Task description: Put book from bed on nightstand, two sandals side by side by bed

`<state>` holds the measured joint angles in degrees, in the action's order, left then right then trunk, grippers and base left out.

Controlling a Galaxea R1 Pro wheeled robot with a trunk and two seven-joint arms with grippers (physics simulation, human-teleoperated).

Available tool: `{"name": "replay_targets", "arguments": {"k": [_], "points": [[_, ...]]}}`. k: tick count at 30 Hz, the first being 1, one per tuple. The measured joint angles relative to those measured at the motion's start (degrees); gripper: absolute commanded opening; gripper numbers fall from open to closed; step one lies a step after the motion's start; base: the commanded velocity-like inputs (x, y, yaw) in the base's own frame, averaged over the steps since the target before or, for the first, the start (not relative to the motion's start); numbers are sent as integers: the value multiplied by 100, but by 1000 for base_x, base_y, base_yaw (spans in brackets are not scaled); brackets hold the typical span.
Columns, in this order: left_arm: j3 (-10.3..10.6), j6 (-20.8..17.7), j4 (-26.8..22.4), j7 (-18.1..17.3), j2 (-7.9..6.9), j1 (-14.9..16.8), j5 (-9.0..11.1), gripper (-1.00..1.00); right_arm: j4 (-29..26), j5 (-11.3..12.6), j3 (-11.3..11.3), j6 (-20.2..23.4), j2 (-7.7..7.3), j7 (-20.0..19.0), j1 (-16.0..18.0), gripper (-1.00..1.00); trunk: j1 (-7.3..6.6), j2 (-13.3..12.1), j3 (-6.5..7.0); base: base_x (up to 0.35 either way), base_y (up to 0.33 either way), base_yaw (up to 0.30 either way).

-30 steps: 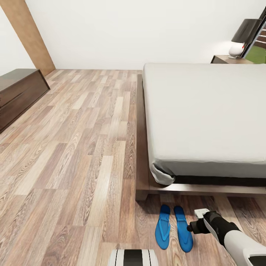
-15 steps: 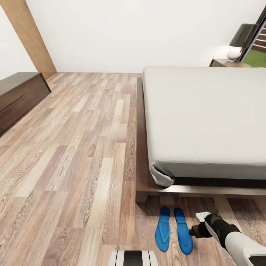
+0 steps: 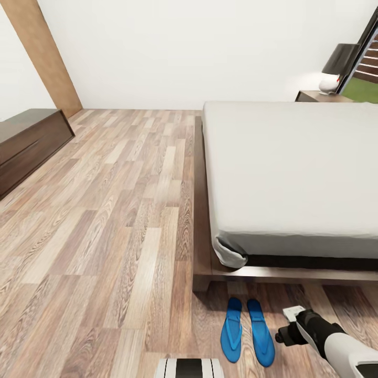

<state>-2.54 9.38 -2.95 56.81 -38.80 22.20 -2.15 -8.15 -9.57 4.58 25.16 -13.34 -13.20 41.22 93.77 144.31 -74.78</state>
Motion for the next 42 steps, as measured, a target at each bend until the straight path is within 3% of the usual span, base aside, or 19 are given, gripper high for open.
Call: {"name": "replay_targets", "arguments": {"k": [8,15,22,26,31,34,42], "points": [[4,6,6,0,3,1,0,100,157,-26,1,-222,-77,-3,-31,100,0,0,0,0,0,0],[2,6,8,0,3,0,0,100,189,-35,0,-332,-127,-5,-45,100,-18,-9,154,0,0,-1],[5,8,1,0,10,-8,6,100,206,-49,5,-549,-156,-9,-96,100,-18,-9,155,0,0,-6],[2,7,1,0,11,-17,7,100,205,-160,2,-573,-147,-9,-107,100,-18,-9,155,0,0,-2],[2,7,0,0,12,-30,4,100,205,-357,0,-588,-127,-9,-112,100,-31,-16,265,0,0,0],[4,5,0,0,12,-32,5,100,208,-387,0,-590,-125,-9,-112,100,-39,-20,332,0,0,0],[7,1,0,-1,12,-35,1,100,210,-440,0,-593,-120,-3,-114,100,-39,-20,333,0,0,0]]}}
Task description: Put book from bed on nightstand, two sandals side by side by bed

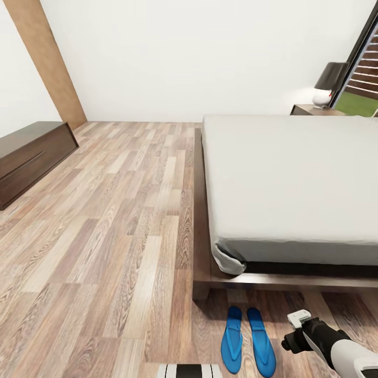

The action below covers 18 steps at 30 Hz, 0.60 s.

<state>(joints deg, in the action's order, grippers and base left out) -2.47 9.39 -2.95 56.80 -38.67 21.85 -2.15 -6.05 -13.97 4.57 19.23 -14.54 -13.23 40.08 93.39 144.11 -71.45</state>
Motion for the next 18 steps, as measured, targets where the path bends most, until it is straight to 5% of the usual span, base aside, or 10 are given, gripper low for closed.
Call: {"name": "replay_targets", "arguments": {"k": [5,18], "points": [[0,0,0,0,3,0,0,100,3,-6,0,0,-15,0,0,100,0,0,0,0,0,0],[-2,4,8,0,8,-14,-4,100,-1,-12,0,-17,-10,1,-44,100,-34,-17,287,0,0,0]]}}
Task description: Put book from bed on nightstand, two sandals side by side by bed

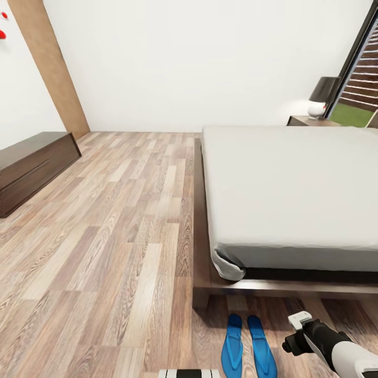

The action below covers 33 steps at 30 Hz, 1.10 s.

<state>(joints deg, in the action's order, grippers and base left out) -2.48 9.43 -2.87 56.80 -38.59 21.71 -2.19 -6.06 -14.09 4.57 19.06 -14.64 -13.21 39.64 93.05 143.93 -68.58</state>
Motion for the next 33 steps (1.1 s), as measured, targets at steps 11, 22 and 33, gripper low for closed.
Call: {"name": "replay_targets", "arguments": {"k": [11,22,33], "points": [[-6,3,1,-124,12,-110,10,100,-4,-6,3,-17,18,1,-63,100,-28,-15,244,0,0,0],[-5,3,-3,-424,41,-157,4,100,6,-157,3,-19,24,2,-76,100,-57,-30,488,0,0,0],[-5,3,-7,-462,58,-162,4,100,191,-270,0,-26,-3,17,-95,100,-85,-44,732,0,0,0]]}}
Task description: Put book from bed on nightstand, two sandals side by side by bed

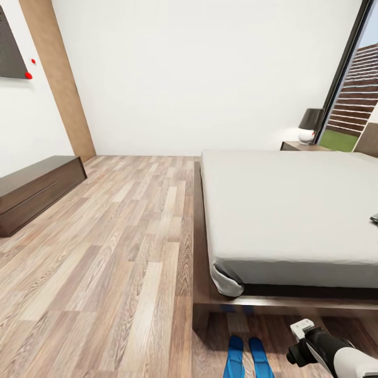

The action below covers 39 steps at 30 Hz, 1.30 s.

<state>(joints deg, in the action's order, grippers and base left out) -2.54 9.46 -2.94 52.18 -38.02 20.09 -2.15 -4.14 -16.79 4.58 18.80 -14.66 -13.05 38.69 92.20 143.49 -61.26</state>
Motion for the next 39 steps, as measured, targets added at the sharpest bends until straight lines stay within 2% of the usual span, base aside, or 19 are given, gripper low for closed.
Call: {"name": "replay_targets", "arguments": {"k": [8,20,39], "points": [[0,0,-3,-21,4,-1,3,100,56,-2,-3,-89,-10,10,-189,100,-21,-11,177,0,0,0],[0,-1,-14,-29,4,-1,8,100,88,15,-16,-153,-129,27,-714,100,-52,-27,443,0,0,0],[2,-1,-19,-45,4,0,15,100,96,28,-16,-179,-172,38,-955,100,-468,-788,785,0,0,0]]}}
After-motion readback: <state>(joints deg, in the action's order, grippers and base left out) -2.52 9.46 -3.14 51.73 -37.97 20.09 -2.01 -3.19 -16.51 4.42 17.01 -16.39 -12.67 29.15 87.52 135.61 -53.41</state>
